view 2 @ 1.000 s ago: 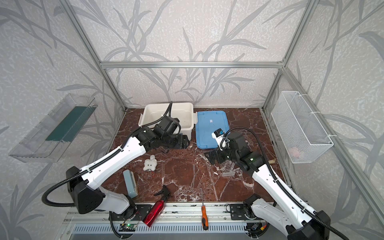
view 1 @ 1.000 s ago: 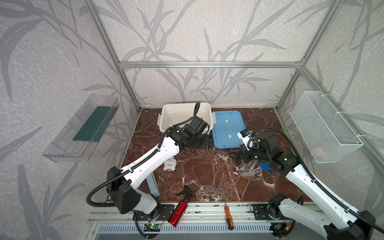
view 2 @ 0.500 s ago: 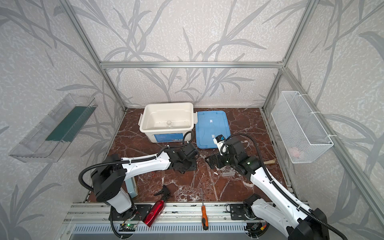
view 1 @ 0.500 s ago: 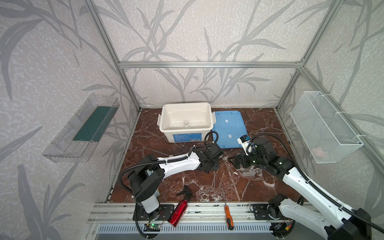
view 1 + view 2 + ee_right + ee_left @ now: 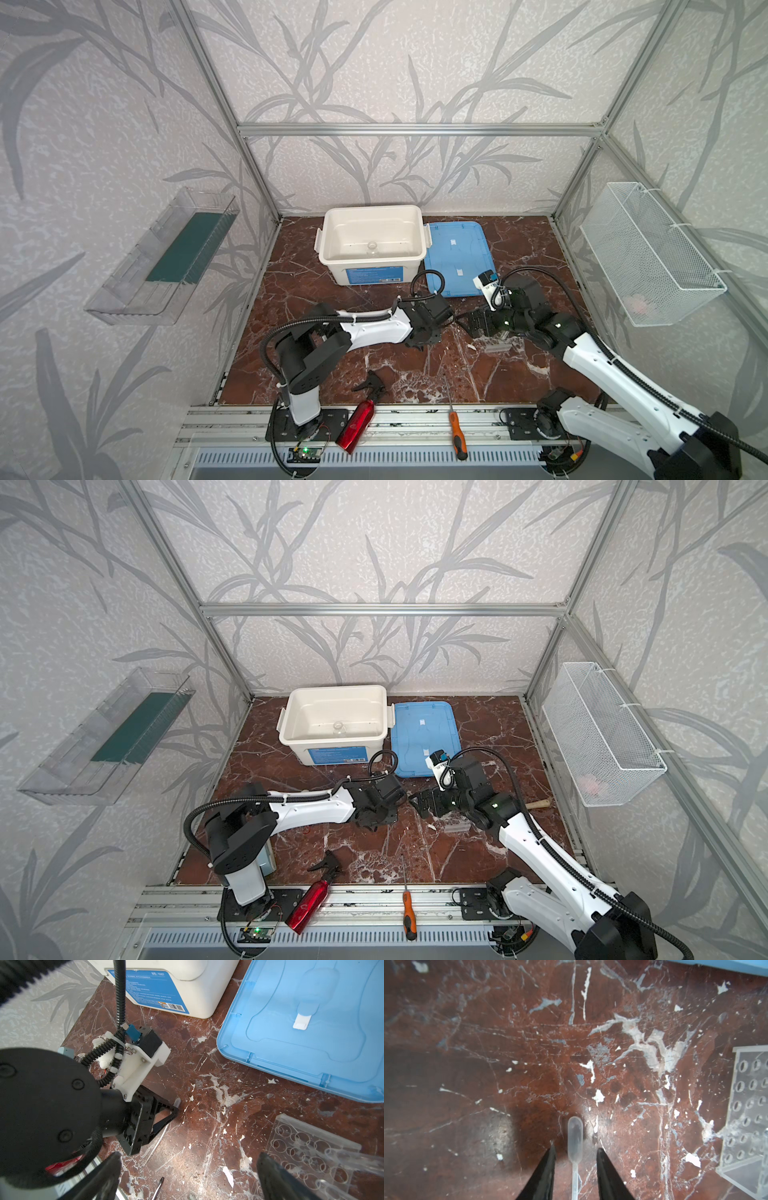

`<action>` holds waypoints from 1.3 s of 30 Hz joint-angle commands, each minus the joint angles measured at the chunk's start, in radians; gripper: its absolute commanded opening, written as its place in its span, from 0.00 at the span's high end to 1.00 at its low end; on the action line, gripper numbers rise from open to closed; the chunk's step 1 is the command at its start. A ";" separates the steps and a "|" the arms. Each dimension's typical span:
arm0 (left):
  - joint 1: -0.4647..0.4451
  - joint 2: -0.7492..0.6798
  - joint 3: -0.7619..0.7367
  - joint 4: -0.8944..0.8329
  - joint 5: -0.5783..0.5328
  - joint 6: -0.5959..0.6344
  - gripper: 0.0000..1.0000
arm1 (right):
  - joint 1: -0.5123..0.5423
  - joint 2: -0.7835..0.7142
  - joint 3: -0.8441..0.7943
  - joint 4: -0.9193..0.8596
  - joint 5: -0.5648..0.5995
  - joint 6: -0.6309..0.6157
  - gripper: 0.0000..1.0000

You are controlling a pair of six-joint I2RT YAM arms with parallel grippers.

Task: Organize the chemistry lab equipment
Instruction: 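Lower the left gripper onto the bulb pipette and grasp it, then lift the bulb pipette over the white bin with the left gripper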

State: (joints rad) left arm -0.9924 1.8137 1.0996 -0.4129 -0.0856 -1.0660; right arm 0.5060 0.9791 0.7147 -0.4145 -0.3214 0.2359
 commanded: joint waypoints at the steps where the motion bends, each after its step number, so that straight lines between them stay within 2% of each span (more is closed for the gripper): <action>1: -0.005 0.037 0.021 -0.042 -0.050 0.003 0.66 | 0.002 0.006 -0.005 0.012 -0.010 -0.006 0.00; 7: -0.006 0.053 0.046 -0.071 -0.064 0.011 0.72 | 0.000 -0.006 -0.006 0.008 0.002 -0.006 0.00; 10: -0.008 0.051 0.039 -0.072 -0.071 0.005 0.81 | 0.000 -0.007 -0.007 0.009 0.002 -0.005 0.00; 18: -0.009 0.014 0.028 -0.070 -0.077 0.003 0.90 | 0.001 -0.008 0.000 0.007 0.007 -0.007 0.00; 24: -0.006 -0.080 0.040 -0.092 -0.094 0.022 0.93 | 0.001 -0.021 0.012 0.016 0.002 0.011 0.00; 28: 0.003 -0.159 0.102 -0.170 -0.153 0.058 0.93 | 0.001 -0.031 0.042 0.046 -0.014 0.027 0.00; 35: 0.075 -0.268 0.242 -0.247 -0.182 0.208 0.93 | 0.002 0.021 0.159 0.079 -0.036 0.036 0.00; 39: 0.183 -0.285 0.345 -0.264 -0.095 0.284 0.93 | 0.002 0.075 0.243 0.132 -0.028 0.080 0.00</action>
State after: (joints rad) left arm -0.8654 1.5520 1.3941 -0.6235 -0.2001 -0.8642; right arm 0.5060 1.0241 0.9012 -0.3439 -0.3420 0.2810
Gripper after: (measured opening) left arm 0.073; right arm 0.999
